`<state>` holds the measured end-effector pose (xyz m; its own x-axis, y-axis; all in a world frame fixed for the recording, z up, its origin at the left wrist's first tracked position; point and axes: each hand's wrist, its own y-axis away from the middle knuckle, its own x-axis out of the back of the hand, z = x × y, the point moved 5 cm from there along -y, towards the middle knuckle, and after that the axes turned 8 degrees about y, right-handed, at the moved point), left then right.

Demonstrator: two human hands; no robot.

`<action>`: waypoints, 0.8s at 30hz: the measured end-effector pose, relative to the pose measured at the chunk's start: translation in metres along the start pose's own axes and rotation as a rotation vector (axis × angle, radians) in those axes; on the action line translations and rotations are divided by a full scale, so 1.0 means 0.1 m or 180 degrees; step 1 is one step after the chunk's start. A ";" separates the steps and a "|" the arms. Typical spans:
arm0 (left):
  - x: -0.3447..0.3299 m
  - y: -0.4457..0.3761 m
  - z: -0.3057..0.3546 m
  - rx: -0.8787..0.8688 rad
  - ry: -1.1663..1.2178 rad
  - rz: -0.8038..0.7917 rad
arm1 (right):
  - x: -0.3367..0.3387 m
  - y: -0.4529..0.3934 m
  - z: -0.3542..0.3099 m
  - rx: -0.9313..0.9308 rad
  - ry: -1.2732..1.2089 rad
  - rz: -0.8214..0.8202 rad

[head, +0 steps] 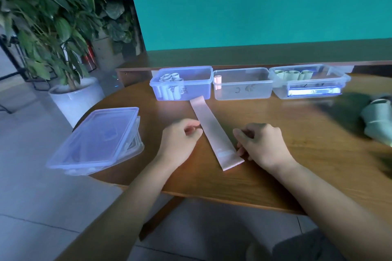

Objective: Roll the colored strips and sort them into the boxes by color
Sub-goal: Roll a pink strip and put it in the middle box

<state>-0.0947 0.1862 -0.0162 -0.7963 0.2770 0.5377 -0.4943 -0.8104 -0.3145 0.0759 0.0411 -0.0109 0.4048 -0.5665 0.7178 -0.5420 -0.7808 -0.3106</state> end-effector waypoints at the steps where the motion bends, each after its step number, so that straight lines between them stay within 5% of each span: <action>1: 0.02 0.10 0.03 -0.0033 0.0054 -0.0050 | 0.01 0.04 -0.01 0.0015 -0.0066 -0.0024; 9: 0.08 0.65 0.29 -0.0441 0.0553 -0.0538 | 0.13 0.24 -0.04 0.0171 -0.0401 0.0013; 24: -0.17 0.80 0.42 -0.1170 -0.0534 -0.0609 | 0.18 0.39 0.01 0.0782 -0.0277 -0.0699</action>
<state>-0.1062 0.0948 -0.0174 -0.6259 0.2918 0.7233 -0.7424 -0.5070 -0.4379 0.0626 -0.0001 -0.0110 0.5593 -0.3899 0.7316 -0.2457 -0.9208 -0.3029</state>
